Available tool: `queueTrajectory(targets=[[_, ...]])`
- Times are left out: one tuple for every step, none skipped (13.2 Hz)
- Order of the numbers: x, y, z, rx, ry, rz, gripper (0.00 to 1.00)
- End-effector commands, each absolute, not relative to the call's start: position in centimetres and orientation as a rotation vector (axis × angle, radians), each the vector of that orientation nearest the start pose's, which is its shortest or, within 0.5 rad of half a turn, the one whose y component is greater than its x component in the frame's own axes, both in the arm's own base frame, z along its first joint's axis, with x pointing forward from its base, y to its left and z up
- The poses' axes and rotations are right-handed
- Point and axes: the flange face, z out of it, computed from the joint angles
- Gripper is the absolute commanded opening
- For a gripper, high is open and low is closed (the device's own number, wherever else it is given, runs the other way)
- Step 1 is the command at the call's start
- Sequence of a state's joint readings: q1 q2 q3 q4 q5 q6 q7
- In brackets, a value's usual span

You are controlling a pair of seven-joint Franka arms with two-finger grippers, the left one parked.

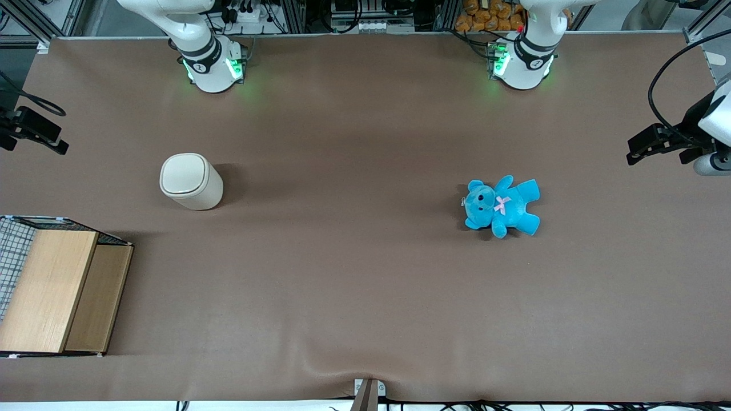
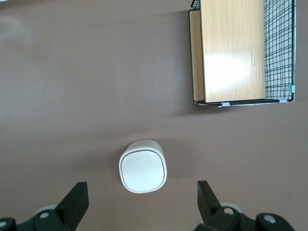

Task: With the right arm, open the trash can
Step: 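Move the right gripper out toward the white trash can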

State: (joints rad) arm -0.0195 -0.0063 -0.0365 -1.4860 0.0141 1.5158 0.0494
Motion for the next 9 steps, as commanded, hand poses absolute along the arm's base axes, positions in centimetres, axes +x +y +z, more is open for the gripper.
queueTrajectory(targets=[[54.7,-3.3,66.6,-3.142,0.162,-0.053,1.00],[54.7,-3.3,66.6,-3.143,0.163,-0.051,1.00],[54.7,-3.2,66.6,-3.142,0.162,-0.051,1.00],[54.7,-3.3,66.6,-3.142,0.165,-0.053,1.00],[54.7,-3.3,66.5,-3.142,0.162,-0.048,1.00],[54.7,-3.2,66.3,-3.142,0.165,-0.036,1.00],[54.5,-3.2,65.8,-3.141,0.157,0.009,1.00],[54.3,-3.2,65.3,-3.138,0.149,0.041,1.00],[54.1,-3.0,64.5,-3.138,0.140,0.096,1.00]])
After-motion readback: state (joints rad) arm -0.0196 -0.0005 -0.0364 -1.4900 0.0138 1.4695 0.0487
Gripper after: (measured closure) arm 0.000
